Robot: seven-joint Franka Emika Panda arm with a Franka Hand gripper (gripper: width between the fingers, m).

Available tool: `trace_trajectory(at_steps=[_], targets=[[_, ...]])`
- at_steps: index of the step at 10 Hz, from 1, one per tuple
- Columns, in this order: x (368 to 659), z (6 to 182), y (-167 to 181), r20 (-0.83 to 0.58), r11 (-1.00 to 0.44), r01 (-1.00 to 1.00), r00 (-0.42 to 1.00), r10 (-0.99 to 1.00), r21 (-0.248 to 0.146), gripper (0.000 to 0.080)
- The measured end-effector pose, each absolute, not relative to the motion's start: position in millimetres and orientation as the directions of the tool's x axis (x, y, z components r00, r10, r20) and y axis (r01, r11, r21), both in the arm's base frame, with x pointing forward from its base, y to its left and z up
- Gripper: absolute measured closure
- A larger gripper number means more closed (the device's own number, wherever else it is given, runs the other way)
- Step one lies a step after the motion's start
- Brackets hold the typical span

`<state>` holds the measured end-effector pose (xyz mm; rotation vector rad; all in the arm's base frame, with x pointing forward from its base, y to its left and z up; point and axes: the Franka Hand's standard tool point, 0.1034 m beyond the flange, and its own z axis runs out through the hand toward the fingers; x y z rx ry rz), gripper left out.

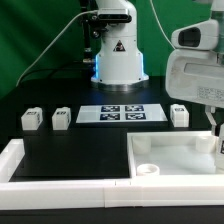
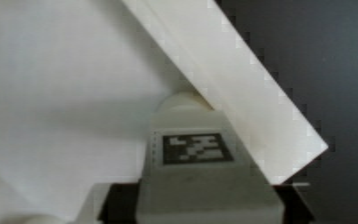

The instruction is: Assemble one leg

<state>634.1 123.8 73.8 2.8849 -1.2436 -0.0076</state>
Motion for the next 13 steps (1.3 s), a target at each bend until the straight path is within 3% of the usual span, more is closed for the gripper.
trace_trajectory(at_steps=[2,4,6,7,9,10,11,12,13], targets=[[635,73.1,121,-0.029,-0.527,-0.85,0.527,-0.849,-0.01,0.0505],[634,71.8,122,-0.05,-0.257,-0.966,0.258,-0.965,-0.011,0.0505],[632,70.3,125,-0.098,0.076,-0.995,-0.069,-0.993,-0.064,0.0505],[630,70.1,126,-0.121,0.158,-0.983,-0.146,-0.982,-0.095,0.0505],[630,69.9,126,-0.116,0.097,-0.99,-0.085,-0.99,-0.103,0.0505],[629,68.6,126,-0.115,0.09,-0.991,-0.078,-0.99,-0.101,0.0405],[624,66.3,127,-0.106,-0.022,-0.997,0.031,-0.994,-0.08,0.0267],[623,66.8,127,-0.094,-0.226,-0.971,0.233,-0.968,-0.078,0.0187],[621,67.7,129,-0.093,-0.346,-0.936,0.351,-0.932,-0.066,0.0187]])
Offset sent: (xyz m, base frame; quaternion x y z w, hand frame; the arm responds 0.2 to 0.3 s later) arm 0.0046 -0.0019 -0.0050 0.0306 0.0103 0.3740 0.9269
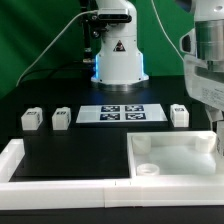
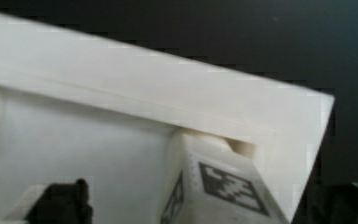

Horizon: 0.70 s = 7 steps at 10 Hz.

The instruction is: Assemble one leg

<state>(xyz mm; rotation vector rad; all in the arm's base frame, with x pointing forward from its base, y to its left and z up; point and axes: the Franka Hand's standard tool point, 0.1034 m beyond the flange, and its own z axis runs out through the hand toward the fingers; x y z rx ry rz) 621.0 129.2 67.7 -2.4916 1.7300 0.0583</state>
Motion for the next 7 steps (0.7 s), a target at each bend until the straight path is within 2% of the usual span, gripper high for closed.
trace_trajectory(at_steps=[1,4,5,7], targets=[[621,69.5,130,-0.072,-0.513,-0.856,0.517,-0.853,-0.063,0.0156],[621,68.8,127,-0.044,-0.742,-0.666,0.745,-0.665,-0.078,0.0151],[621,68.8,127,-0.04,-0.773,-0.63,0.776,-0.629,-0.08,0.0151],[633,74.7,128,0.038,-0.96,-0.276,0.96,-0.278,-0.037,0.0151]])
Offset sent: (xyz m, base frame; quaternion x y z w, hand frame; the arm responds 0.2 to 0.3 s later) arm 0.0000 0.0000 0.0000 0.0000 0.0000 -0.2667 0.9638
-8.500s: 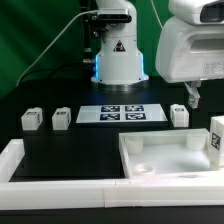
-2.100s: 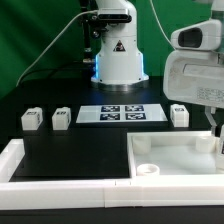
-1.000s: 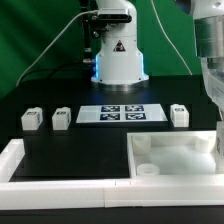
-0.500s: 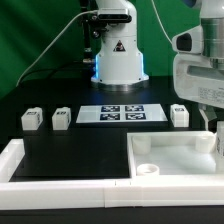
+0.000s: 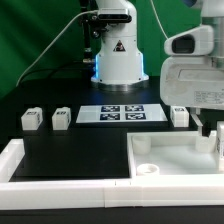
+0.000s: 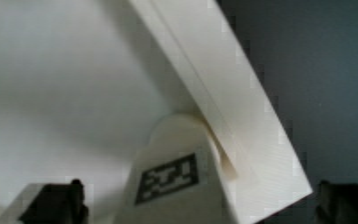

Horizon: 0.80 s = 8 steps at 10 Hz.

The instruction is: Assemble one leg

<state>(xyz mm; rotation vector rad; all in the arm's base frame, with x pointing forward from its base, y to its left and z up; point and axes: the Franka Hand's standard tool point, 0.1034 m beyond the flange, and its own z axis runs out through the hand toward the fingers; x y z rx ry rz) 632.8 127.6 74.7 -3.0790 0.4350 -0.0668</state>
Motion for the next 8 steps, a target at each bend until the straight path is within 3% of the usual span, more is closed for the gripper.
trace_trajectory(at_steps=[1,3,5,8], targets=[[636.0,75.5,127.6,0.06,-0.983,-0.183,0.981,-0.185,-0.033,0.0151],[635.4,74.6,127.3,0.057,-0.97,-0.24,0.969,-0.242,-0.037,0.0175],[635.1,74.0,123.2,0.05,-0.929,-0.367,0.928,-0.369,-0.041,0.0498],[634.8,73.0,120.0,0.033,-0.777,-0.628,0.776,-0.63,-0.053,0.0499]])
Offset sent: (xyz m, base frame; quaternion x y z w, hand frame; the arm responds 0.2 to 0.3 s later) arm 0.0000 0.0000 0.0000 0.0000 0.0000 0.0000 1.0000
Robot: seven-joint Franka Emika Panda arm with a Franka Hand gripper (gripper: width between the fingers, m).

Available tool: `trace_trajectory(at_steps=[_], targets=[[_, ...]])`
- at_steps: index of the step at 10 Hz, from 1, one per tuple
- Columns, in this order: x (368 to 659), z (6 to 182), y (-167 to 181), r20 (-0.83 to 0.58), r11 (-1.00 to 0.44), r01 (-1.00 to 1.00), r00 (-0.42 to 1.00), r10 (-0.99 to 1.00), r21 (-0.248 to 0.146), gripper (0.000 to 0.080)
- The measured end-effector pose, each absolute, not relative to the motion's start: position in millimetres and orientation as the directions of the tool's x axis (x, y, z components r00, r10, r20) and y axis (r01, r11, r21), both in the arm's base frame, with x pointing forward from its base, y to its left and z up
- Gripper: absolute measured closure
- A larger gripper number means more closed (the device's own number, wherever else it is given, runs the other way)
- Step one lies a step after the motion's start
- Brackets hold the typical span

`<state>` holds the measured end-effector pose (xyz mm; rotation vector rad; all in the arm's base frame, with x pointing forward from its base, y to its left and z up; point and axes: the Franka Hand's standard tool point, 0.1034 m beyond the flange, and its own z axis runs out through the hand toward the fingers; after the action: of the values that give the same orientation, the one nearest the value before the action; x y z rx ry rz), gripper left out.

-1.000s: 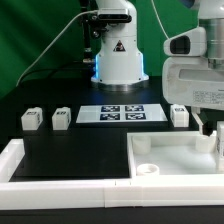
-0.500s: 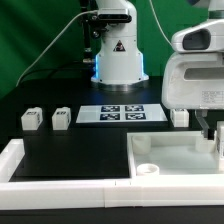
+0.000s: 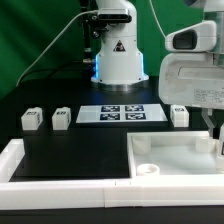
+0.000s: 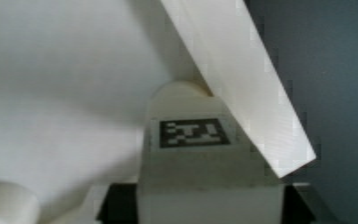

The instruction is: Assemble one leg

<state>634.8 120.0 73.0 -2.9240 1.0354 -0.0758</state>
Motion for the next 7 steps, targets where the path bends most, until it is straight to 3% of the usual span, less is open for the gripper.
trace_trajectory(at_steps=[2,4,7], targets=[[637.1,71.9,114.7,0.015,-0.637,-0.769,0.637,-0.77,-0.056,0.0499],[634.7,71.1,114.1,-0.04,-0.376,-0.924,0.379,-0.924,-0.068,0.05],[630.1,70.3,113.0,-0.137,-0.019,-0.995,0.032,-0.99,-0.095,0.05]])
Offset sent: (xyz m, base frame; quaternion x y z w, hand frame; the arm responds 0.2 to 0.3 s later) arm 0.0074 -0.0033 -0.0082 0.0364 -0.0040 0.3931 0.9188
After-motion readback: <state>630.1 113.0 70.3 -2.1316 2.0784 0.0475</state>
